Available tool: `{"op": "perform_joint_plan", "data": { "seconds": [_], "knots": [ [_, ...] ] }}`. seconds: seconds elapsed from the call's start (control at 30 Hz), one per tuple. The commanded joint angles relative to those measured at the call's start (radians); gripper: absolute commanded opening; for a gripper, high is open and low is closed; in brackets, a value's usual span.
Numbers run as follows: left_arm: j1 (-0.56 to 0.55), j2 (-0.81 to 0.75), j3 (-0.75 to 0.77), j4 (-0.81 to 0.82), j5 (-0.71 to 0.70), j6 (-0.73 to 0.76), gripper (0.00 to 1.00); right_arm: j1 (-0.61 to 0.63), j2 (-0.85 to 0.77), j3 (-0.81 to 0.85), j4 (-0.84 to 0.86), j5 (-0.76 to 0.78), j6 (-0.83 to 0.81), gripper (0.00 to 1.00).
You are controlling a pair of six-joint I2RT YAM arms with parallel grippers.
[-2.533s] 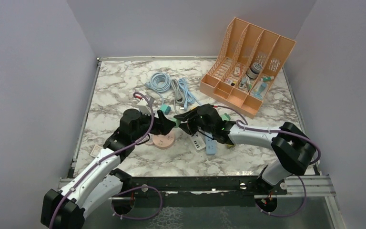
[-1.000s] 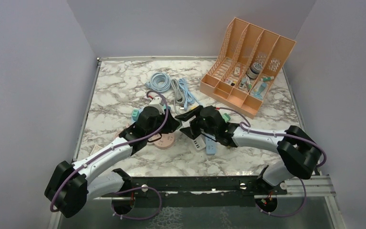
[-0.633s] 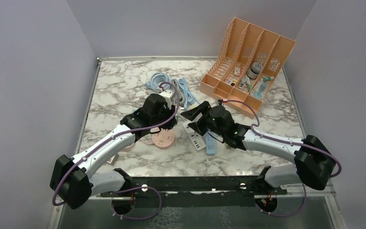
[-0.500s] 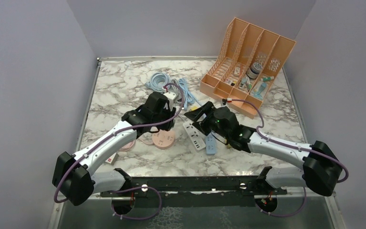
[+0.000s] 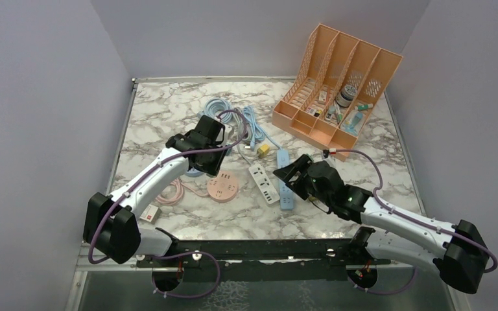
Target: Insert the plug
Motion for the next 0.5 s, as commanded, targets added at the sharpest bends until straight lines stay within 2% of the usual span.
{"op": "perform_joint_plan", "data": {
  "seconds": [0.0,0.47],
  "knots": [
    [0.012,-0.011,0.043,-0.074,-0.044,-0.024,0.20,-0.005,-0.055,-0.010,-0.094,0.058,0.002,0.72],
    [0.012,0.099,0.098,-0.185,-0.042,-0.041,0.21,-0.005,-0.068,-0.023,-0.123,0.041,0.000,0.71]
  ]
}}
